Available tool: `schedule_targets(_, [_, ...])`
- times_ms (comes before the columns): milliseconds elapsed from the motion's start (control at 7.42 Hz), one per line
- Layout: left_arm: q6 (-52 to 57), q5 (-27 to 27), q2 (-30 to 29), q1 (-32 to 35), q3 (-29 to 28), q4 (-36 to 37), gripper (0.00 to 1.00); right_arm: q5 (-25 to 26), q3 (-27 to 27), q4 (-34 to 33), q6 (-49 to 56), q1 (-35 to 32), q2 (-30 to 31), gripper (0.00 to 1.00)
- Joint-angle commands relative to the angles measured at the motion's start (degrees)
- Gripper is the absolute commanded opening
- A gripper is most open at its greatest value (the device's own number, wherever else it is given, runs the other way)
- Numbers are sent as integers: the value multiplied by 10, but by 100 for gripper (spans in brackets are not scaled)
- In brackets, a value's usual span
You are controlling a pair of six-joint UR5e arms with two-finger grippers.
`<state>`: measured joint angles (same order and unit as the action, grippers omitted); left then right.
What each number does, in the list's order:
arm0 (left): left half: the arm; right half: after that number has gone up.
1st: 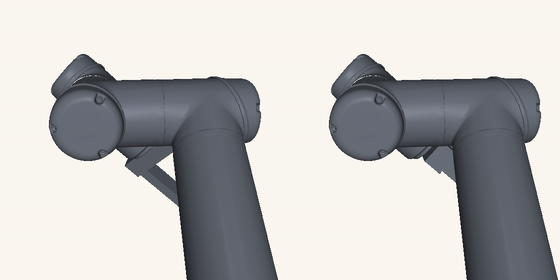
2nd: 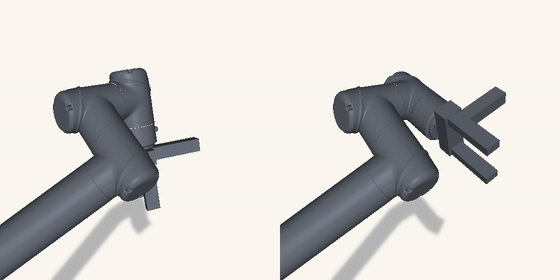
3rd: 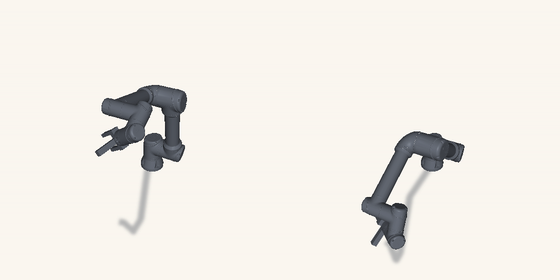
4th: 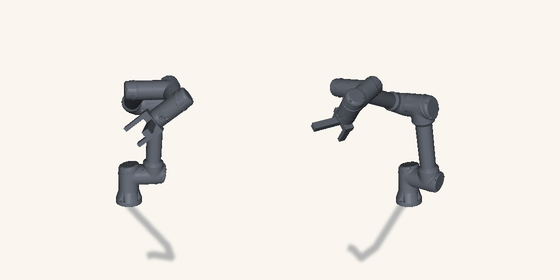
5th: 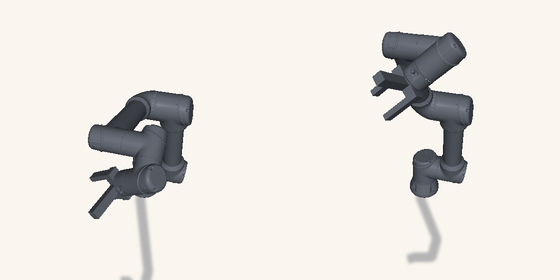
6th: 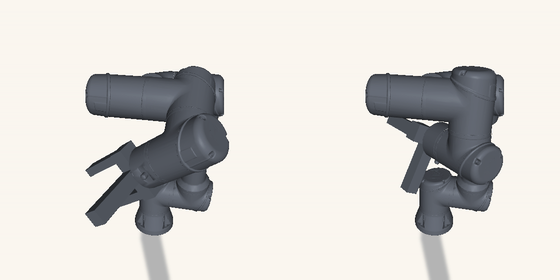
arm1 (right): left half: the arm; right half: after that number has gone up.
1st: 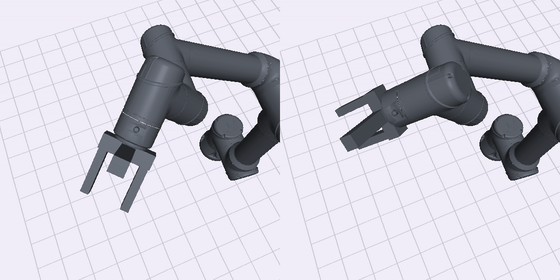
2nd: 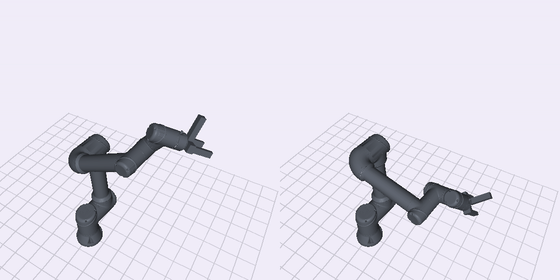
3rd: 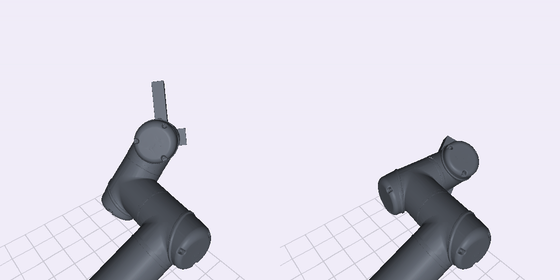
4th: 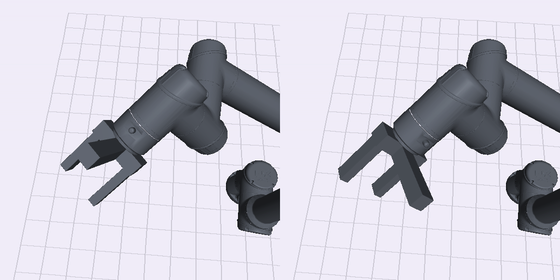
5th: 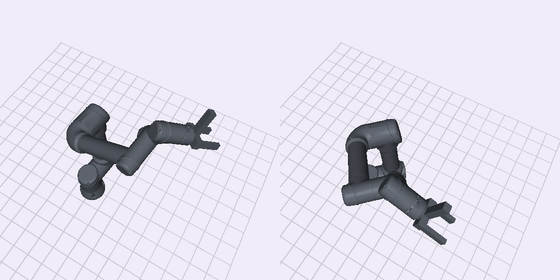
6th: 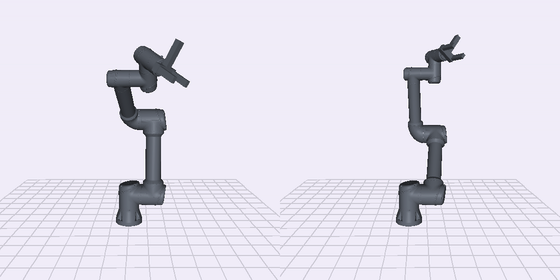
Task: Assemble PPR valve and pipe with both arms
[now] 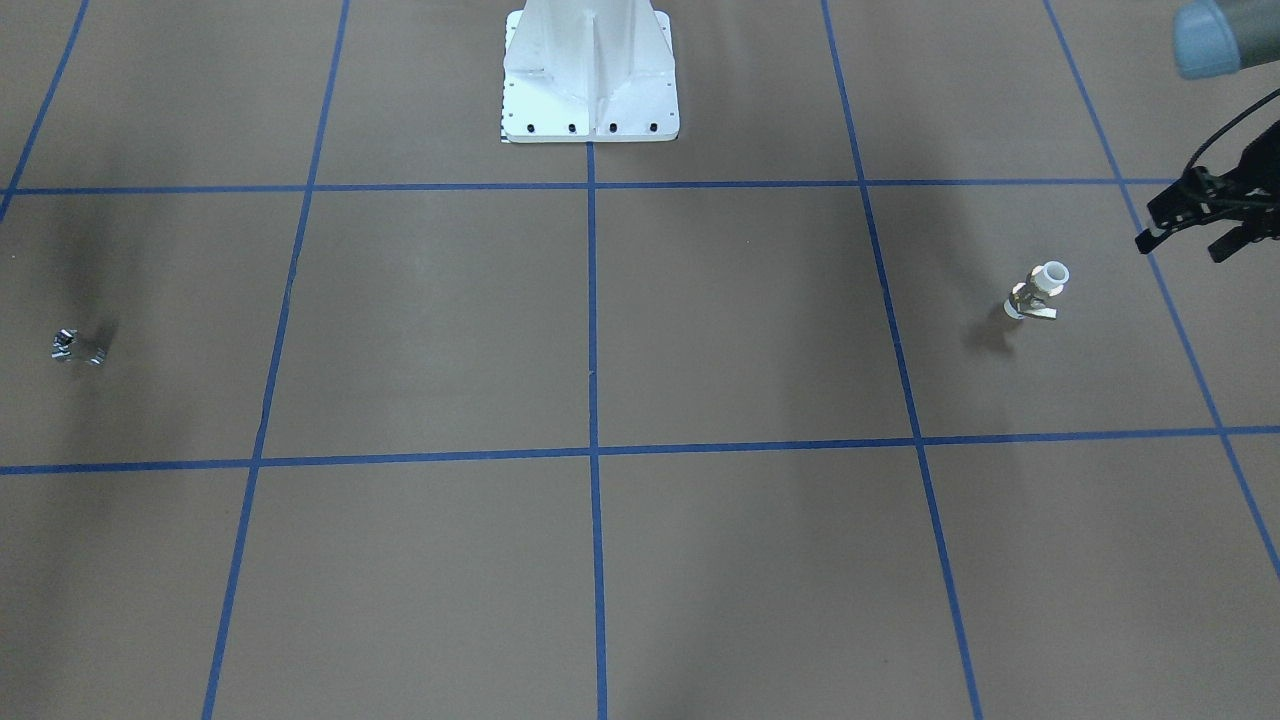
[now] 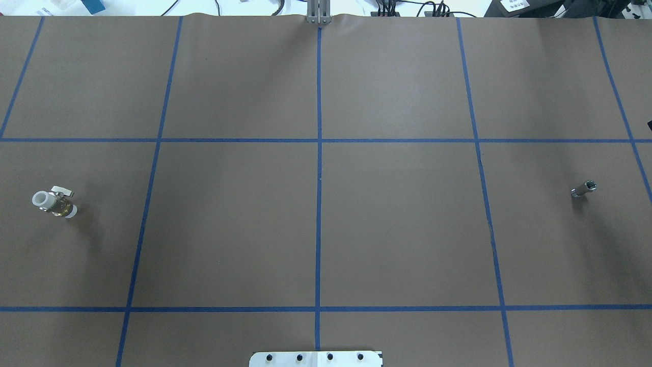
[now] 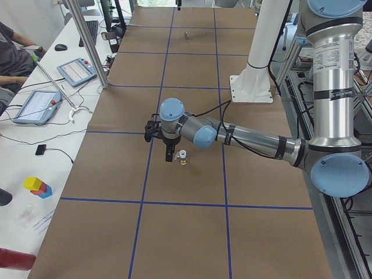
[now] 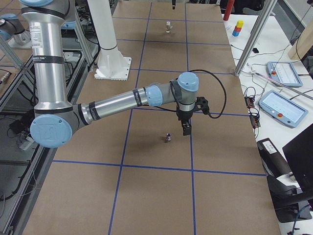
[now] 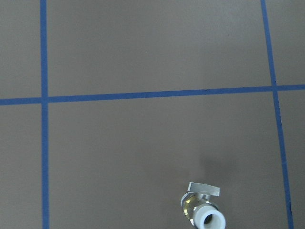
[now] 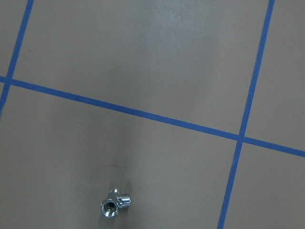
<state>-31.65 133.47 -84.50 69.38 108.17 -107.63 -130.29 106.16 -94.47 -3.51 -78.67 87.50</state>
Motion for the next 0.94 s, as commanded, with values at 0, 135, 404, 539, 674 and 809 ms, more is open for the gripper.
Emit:
schedule_targets(0, [-90,-82,-8,-112,0,-39,100,-1,-2,0,1,3,0,100])
schedule_targets(135, [-116,-84,-14,-145,-2,-39,99,-1,-2,1,1,4,0,100])
schedule_targets(404, [-113,-85,-8,-149,-7,-39,97,-1,-3,0,1,4,0,100])
schedule_targets(539, [-109,-83,18,-148,-8,-41,97,-1,-3,0,1,4,0,100])
schedule_targets(674, [-86,-82,25,-148,-14,-41,97,-1,-3,0,0,6,0,100])
schedule_targets(809, [-88,-79,22,-149,-16,-42,97,-1,-3,0,0,6,0,100])
